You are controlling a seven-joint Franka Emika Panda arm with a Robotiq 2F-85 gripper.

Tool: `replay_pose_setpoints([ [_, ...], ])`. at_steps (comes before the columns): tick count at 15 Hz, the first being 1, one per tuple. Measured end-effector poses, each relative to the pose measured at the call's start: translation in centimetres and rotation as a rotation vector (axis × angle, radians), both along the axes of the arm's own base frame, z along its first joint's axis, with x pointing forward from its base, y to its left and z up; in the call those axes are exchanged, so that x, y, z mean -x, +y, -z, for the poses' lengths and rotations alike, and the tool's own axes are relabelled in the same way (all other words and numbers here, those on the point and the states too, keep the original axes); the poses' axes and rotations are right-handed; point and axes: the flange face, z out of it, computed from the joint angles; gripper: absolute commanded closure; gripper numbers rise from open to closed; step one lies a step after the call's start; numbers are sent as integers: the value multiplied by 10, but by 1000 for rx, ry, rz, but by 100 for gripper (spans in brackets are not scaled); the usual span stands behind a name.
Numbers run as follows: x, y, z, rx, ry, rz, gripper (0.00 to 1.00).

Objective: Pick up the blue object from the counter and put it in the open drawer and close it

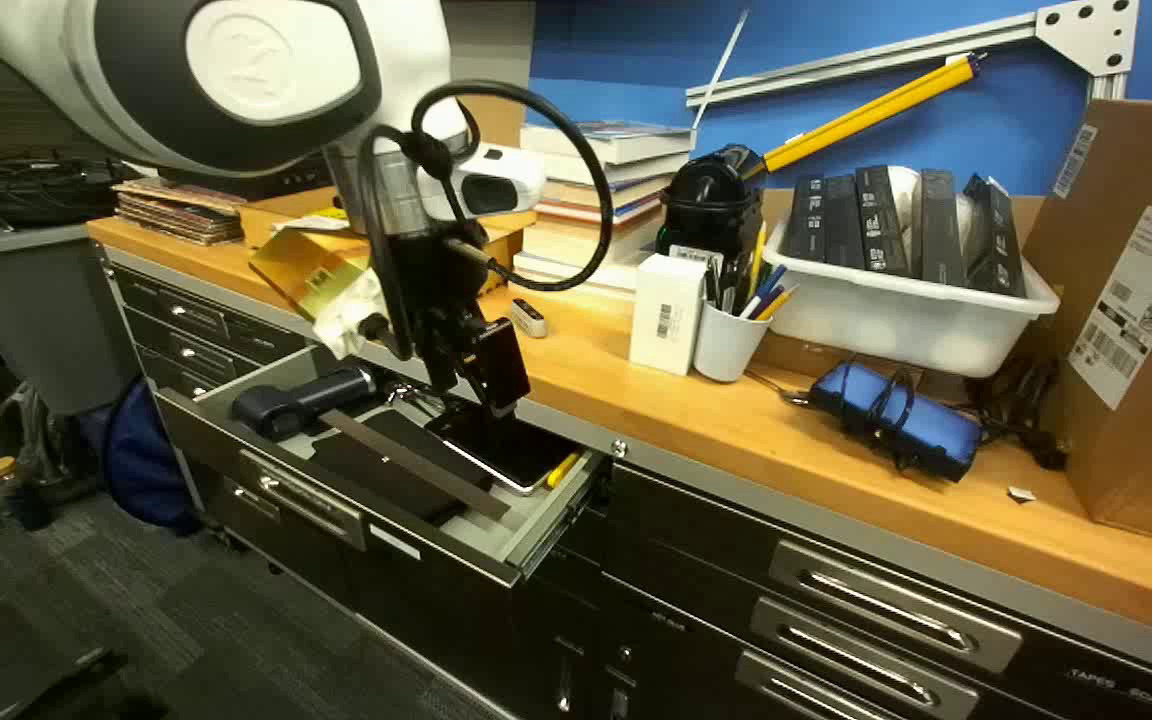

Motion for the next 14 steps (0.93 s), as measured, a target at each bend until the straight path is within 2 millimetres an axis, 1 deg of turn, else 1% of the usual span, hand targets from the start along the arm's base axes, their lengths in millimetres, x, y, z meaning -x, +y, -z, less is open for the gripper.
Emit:
replay_pose_setpoints([
  [4,-4,-1,-8,4,-17,0,0],
  [9,-4,0,-7,4,-17,-3,0],
  [10,-8,5,-8,7,-32,-15,0],
  [11,-16,14,-10,12,-52,-33,0],
  [12,-26,28,-12,17,-75,-58,0],
  [14,-51,66,-16,23,-114,-111,0],
])
